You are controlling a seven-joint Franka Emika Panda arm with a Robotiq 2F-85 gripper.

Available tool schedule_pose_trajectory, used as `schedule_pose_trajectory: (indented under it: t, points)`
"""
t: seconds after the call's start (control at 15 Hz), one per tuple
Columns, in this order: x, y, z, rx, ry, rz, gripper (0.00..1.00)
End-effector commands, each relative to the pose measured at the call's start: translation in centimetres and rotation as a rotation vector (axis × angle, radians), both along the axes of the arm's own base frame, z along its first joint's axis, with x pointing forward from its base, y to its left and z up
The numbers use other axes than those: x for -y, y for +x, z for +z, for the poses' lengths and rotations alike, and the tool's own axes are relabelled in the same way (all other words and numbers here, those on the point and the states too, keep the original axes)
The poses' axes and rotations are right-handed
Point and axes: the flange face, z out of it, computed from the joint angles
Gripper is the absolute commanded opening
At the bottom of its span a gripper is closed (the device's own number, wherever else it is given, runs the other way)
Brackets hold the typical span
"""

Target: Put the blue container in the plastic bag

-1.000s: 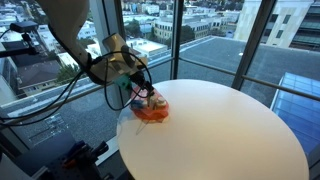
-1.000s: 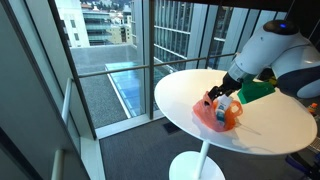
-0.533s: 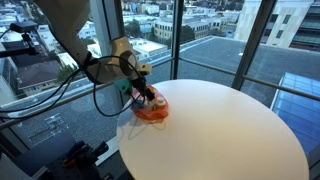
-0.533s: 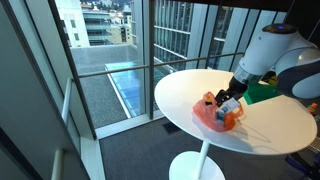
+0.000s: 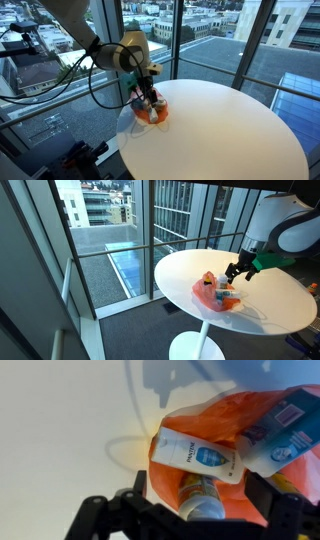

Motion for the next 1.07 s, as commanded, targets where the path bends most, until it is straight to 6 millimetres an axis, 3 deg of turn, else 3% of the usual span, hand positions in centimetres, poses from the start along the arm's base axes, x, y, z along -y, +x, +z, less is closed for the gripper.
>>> schedule_pose_trajectory:
  t: [0.0,0.4,0.67,1.0]
  points:
    - [1.3,0.3,2.3,-0.032,0.021,-0.011,1.00]
    - [3.5,-0.6,2.9,-0.071,0.019,-0.031,1.00]
    - [5.8,-1.3,1.2,-0.062,0.005,-0.066,1.00]
    - [8.8,-0.3,-0.8,-0.004,0.006,-0.099,1.00]
